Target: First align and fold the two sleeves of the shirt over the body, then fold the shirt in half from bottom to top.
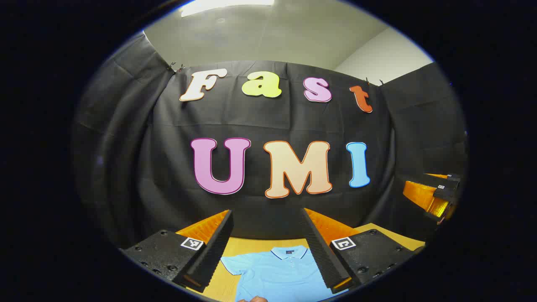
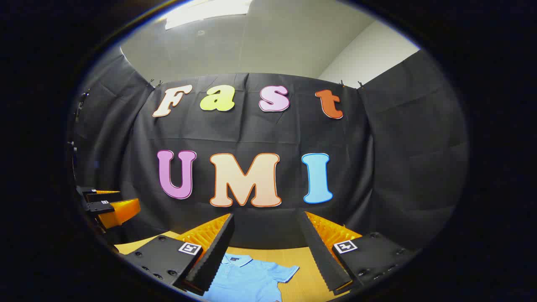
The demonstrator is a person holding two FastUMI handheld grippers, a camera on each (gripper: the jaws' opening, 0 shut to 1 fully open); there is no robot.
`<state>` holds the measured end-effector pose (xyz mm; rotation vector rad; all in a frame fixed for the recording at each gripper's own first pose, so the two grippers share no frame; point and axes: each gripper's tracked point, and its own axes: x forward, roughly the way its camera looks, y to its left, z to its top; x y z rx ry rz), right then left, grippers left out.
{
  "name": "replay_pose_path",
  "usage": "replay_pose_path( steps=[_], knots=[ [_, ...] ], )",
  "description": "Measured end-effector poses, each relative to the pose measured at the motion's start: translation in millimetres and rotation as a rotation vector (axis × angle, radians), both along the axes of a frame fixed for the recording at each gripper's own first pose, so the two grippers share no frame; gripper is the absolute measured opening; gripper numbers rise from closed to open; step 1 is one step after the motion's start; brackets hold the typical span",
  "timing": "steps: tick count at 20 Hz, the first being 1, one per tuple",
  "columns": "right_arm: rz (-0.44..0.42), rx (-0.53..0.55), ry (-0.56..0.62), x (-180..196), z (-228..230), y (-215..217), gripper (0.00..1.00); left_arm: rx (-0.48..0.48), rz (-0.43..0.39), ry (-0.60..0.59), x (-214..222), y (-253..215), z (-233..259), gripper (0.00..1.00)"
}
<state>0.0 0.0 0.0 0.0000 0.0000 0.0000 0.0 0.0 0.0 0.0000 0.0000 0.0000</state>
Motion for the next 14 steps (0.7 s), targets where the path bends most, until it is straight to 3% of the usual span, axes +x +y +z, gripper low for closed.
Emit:
replay_pose_path(
  steps=[14],
  knots=[
    [-0.003, -0.01, 0.021, 16, -11, -1, 0.98, -0.007, 0.024, 0.02, 2, 9, -10, 0.94]
  ],
)
